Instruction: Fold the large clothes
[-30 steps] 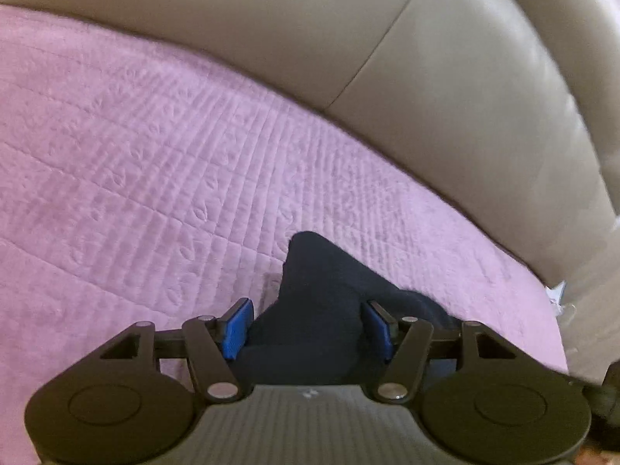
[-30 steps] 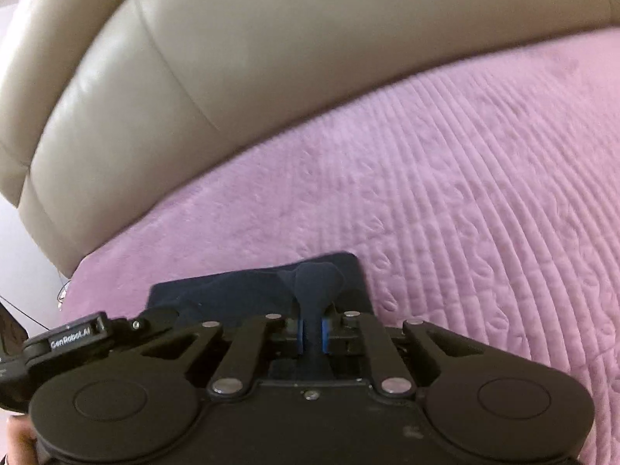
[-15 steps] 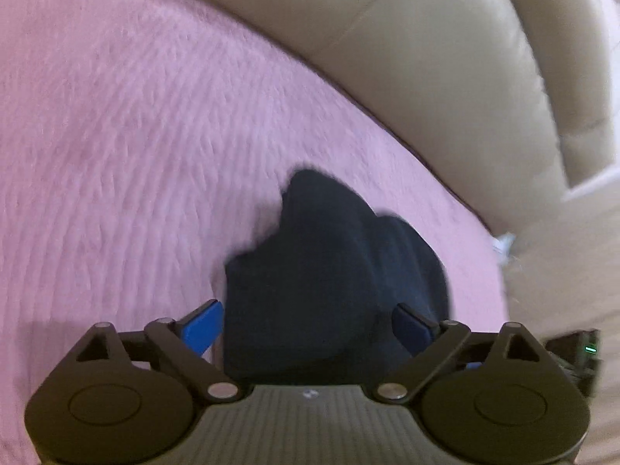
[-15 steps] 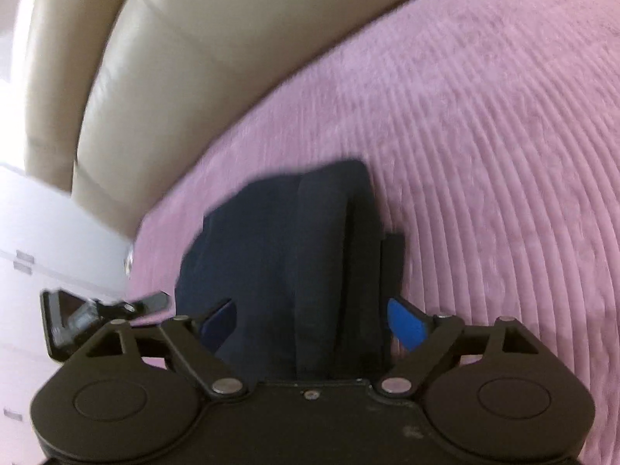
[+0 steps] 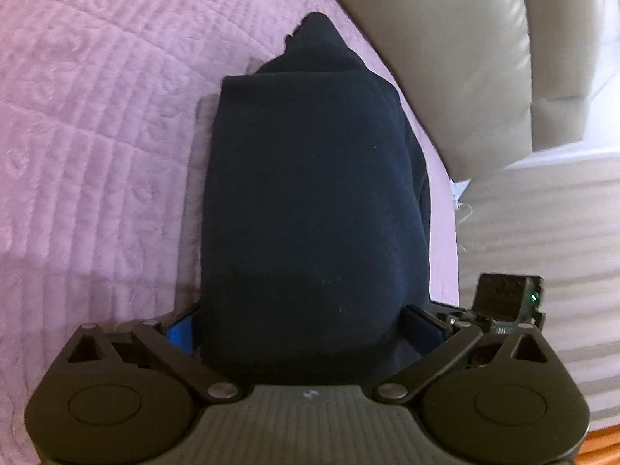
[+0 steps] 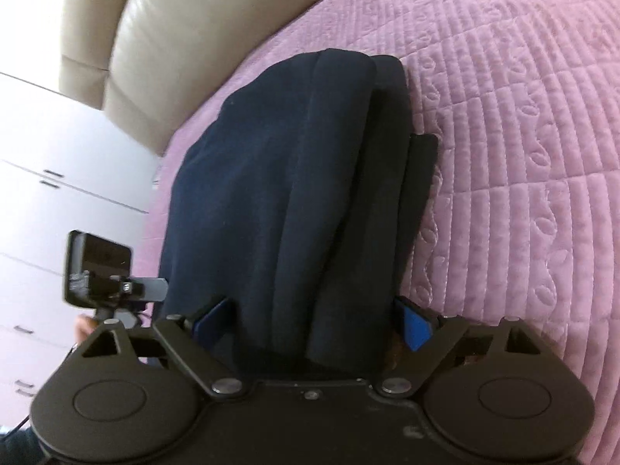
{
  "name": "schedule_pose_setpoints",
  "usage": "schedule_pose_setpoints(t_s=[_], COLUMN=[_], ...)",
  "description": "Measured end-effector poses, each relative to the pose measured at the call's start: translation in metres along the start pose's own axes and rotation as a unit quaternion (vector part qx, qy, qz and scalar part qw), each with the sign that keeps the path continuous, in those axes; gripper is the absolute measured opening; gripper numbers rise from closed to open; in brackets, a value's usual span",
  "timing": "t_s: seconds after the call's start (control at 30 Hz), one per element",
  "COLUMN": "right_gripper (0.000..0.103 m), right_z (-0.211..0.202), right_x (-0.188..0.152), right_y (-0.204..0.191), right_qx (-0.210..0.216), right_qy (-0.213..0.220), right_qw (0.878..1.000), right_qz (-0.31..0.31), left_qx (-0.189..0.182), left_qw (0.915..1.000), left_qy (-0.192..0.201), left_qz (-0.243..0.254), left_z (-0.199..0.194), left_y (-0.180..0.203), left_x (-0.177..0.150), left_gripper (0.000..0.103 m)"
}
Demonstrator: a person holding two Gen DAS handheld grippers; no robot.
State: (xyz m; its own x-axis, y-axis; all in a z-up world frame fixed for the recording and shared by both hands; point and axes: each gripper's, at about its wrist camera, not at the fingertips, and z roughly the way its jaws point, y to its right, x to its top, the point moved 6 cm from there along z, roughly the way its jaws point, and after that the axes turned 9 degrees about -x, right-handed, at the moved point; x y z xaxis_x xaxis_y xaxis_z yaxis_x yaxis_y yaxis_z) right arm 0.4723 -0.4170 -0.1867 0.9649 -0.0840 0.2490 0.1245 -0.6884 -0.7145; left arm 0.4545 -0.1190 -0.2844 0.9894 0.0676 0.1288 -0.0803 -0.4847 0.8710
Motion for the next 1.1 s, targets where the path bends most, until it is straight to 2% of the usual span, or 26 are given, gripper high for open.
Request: schedule_pose_setpoints(t_s=[0.13,0.2,0.23,0.27,0.3,0.37,0.4,0.47,0.57,0.77,0.9,1.1], right_gripper=[0.103,0.103,0.098,0.083,0.073,0.062,0.060,0.058,0.057,0.057,0.057,0.057], right_z=[0.010,0.018,0.019,0.021,0.023,0.020,0.017,0.008,-0.010,-0.049,-0.065,-0.058], right_x=[0.001,0.001,0.000,-0.002,-0.004,-0.008,-0.010,-0.012,-0.015,-0.043,-0.076,-0.142], right_y=[0.000,-0.006,-0.011,-0.015,-0.018,-0.026,-0.032,-0.040,-0.055,-0.114,-0.171,-0.218], right_qx=[0.037,0.031,0.017,0.005,0.006,-0.001,-0.009,-0.012,-0.014,0.004,0.018,0.027], right_qy=[0.024,0.037,0.045,0.049,0.049,0.062,0.071,0.075,0.087,0.105,0.126,0.129], right_qw=[0.999,0.999,0.999,0.998,0.998,0.996,0.996,0.995,0.994,0.994,0.992,0.991], right_qz=[0.012,0.014,0.013,0.025,0.044,0.063,0.055,0.063,0.060,0.036,-0.007,-0.030], left_qx=[-0.007,-0.010,-0.010,-0.008,-0.005,0.001,0.000,-0.006,-0.008,-0.015,-0.023,-0.013], left_qw=[0.9998,0.9996,0.9996,0.9995,0.9994,0.9991,0.9990,0.9990,0.9981,0.9946,0.9900,0.9848], left_qy=[-0.003,-0.002,-0.001,0.002,0.005,0.012,0.017,0.028,0.034,0.043,0.058,0.090], left_qz=[0.019,0.025,0.028,0.031,0.034,0.041,0.040,0.035,0.050,0.093,0.126,0.148], left_z=[0.007,0.009,0.010,0.011,0.009,0.002,0.000,-0.006,-0.023,-0.072,-0.127,-0.197], left_y=[0.000,0.000,0.000,-0.001,-0.001,0.002,0.003,0.006,0.016,0.065,0.090,0.100], left_x=[0.001,0.003,0.003,0.004,0.003,0.002,0.001,-0.002,-0.009,-0.034,-0.069,-0.137], left_gripper=[0.103,0.101,0.098,0.094,0.091,0.080,0.079,0.074,0.073,0.073,0.074,0.076])
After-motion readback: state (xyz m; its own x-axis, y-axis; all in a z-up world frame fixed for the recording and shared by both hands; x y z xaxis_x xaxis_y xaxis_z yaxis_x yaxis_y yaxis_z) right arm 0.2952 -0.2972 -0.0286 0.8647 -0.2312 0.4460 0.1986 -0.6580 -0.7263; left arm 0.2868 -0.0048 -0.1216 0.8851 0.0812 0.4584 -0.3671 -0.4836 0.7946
